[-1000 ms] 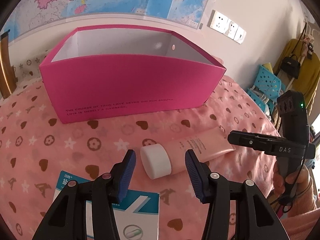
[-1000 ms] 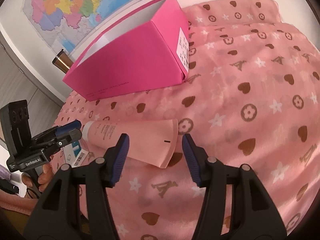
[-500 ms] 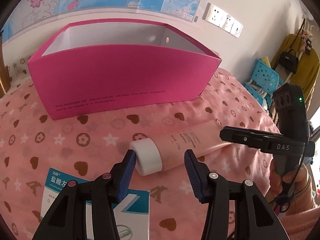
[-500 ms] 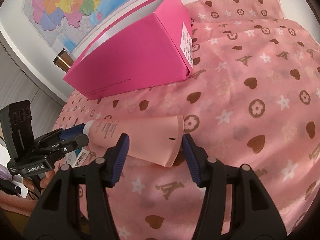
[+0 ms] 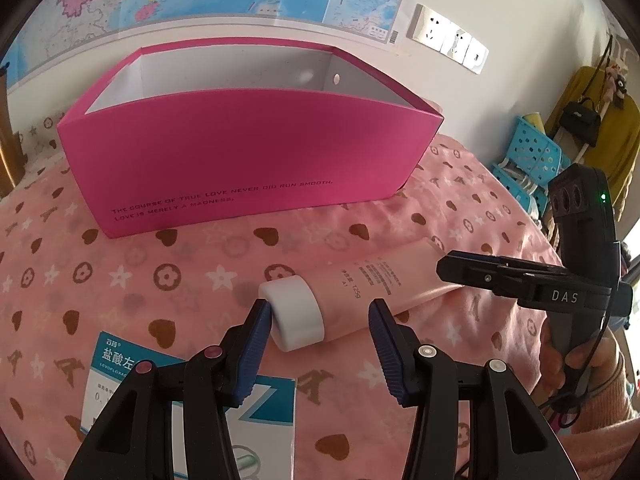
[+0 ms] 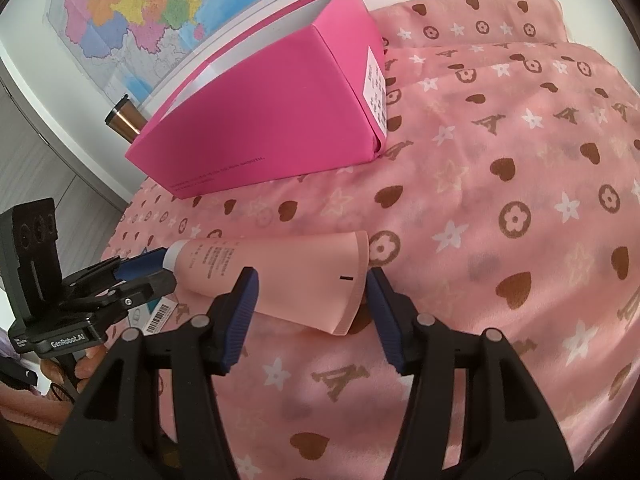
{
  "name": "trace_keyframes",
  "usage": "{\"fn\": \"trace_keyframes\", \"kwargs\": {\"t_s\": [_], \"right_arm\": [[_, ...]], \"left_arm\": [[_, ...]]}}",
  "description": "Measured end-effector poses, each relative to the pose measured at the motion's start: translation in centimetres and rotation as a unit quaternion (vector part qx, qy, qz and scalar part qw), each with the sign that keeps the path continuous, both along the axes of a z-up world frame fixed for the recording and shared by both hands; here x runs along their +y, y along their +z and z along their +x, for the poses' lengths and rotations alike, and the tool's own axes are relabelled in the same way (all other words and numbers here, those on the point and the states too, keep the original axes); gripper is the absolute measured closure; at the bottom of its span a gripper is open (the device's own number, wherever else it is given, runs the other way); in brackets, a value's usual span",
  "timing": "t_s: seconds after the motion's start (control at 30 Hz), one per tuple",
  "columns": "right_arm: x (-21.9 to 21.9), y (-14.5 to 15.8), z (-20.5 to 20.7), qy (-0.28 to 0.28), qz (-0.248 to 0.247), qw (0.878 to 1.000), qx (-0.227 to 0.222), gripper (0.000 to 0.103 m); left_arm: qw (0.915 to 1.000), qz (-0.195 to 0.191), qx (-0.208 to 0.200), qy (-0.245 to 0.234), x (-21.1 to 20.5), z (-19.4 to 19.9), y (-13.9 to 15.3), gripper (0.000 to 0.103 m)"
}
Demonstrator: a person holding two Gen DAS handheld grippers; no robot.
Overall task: Organize rigid objects
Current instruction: 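Close the right gripper around the middle of the pink lotion tube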
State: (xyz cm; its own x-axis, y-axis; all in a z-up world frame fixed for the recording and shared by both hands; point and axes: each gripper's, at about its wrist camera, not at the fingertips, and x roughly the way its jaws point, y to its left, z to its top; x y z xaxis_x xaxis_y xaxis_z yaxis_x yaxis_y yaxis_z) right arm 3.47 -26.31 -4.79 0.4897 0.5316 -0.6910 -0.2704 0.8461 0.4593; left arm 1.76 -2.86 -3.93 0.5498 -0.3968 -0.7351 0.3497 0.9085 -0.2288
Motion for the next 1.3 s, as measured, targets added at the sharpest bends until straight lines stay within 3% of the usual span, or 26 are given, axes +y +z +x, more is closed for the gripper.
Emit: {"fn": "trace_keyframes", "kwargs": {"t_s": [1.3], "right_arm": [[0.6, 3.0, -0.7, 0.008, -0.011, 0.999, -0.05, 0.042]], "left_arm": [[0.9994, -0.008, -0.033, 0.008, 0.6, -0.9, 2.5, 0.052]]}}
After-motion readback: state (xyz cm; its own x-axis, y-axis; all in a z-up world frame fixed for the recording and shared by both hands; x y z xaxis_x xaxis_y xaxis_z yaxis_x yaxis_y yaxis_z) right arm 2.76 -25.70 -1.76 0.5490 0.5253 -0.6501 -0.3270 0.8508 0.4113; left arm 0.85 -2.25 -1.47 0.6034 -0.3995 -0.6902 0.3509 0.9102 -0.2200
